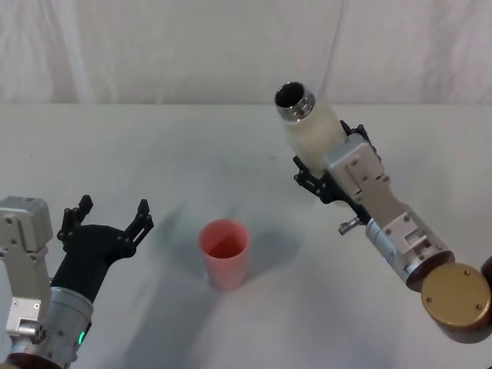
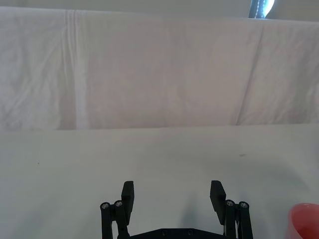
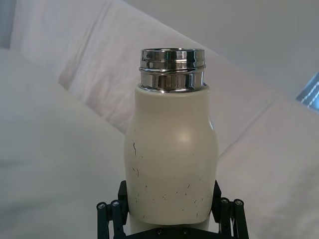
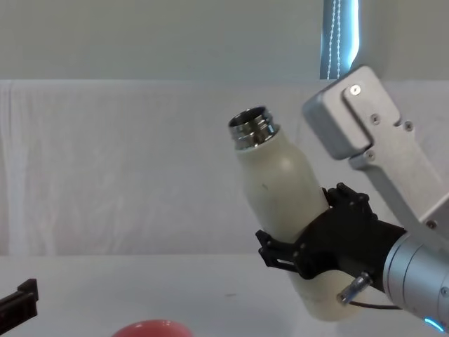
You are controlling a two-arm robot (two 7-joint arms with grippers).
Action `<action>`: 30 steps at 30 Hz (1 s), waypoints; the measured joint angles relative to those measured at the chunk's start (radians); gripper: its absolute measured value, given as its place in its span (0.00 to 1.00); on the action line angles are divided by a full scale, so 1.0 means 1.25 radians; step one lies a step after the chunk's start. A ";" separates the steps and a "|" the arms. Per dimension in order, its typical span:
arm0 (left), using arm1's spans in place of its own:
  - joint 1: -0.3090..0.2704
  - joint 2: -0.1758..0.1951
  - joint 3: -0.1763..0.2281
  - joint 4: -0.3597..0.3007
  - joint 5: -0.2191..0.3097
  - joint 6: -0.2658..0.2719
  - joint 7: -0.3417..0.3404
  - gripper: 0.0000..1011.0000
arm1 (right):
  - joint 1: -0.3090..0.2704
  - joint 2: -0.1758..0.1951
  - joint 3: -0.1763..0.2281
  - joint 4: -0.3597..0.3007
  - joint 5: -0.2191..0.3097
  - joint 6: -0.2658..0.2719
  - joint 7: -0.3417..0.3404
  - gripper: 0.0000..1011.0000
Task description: Grasp the thermos with one hand and pour water into the cup lid.
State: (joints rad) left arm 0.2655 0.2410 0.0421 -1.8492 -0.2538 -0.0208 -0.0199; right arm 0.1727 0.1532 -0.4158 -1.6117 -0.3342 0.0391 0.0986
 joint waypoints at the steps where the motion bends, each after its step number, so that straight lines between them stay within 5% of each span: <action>1: 0.000 0.000 0.000 0.000 0.000 0.000 0.000 0.99 | 0.000 0.002 -0.002 -0.001 -0.009 -0.001 -0.001 0.94; 30: 0.000 0.000 0.000 0.000 0.000 0.000 0.000 0.99 | -0.034 0.091 -0.077 -0.046 -0.306 -0.032 -0.041 0.94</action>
State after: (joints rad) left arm 0.2655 0.2409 0.0421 -1.8492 -0.2538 -0.0208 -0.0199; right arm 0.1304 0.2676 -0.5115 -1.6693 -0.7161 -0.0010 0.0479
